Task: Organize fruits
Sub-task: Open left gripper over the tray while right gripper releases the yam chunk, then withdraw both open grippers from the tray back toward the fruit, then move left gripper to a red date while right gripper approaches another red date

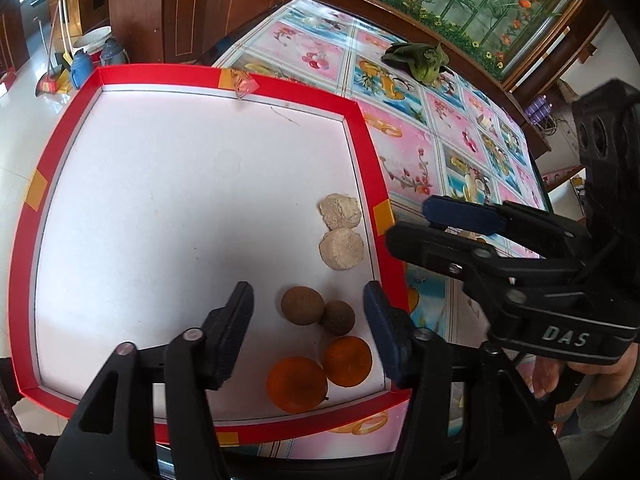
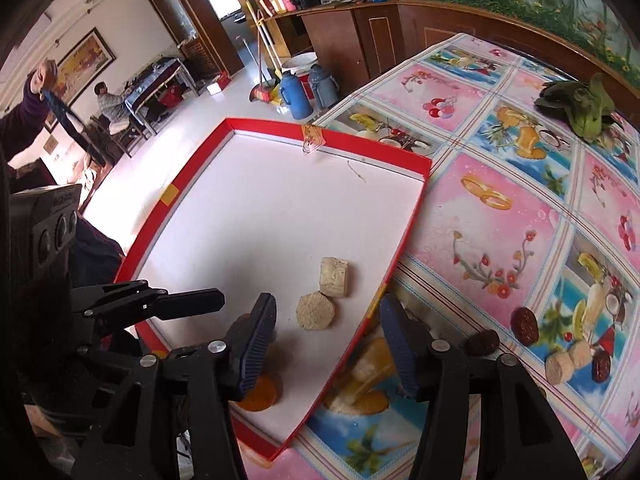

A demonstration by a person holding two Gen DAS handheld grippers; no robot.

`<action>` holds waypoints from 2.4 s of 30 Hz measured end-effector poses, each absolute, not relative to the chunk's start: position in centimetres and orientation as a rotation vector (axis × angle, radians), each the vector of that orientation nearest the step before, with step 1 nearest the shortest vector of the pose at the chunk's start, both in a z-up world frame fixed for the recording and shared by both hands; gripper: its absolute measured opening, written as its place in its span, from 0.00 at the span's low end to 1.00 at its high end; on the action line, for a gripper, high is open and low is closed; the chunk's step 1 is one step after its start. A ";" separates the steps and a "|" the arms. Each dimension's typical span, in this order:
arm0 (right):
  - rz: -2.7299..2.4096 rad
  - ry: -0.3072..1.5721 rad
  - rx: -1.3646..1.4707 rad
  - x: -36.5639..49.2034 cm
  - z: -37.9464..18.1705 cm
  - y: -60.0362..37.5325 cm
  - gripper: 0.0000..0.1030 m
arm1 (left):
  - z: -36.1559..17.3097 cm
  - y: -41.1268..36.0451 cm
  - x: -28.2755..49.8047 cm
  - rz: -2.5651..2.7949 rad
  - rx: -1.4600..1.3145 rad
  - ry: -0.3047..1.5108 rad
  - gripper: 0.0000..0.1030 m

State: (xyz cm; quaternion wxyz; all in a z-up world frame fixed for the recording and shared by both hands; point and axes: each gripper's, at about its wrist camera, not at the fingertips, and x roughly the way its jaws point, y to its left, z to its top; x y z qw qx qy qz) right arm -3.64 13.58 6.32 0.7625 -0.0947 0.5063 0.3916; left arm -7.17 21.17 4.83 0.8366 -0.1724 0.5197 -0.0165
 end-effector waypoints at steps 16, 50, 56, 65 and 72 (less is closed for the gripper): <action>0.656 1.129 -0.023 -3.3 6.4 3.3 0.68 | 7.7 18.2 -5.8 -0.069 -0.270 1.048 0.70; 0.447 1.139 0.089 -2.5 5.8 -6.9 0.68 | 7.2 8.2 -1.8 -0.277 -0.185 1.095 0.70; 0.441 1.143 0.093 -2.1 5.7 -7.6 0.68 | 7.0 7.5 -1.1 -0.280 -0.195 1.102 0.70; 0.433 1.128 0.096 -1.5 5.9 -8.5 0.68 | 6.8 8.2 -0.8 -0.266 -0.207 1.101 0.70; 0.432 1.141 0.119 -0.9 5.1 -9.3 0.68 | 5.9 9.2 -0.4 -0.240 -0.251 1.130 0.70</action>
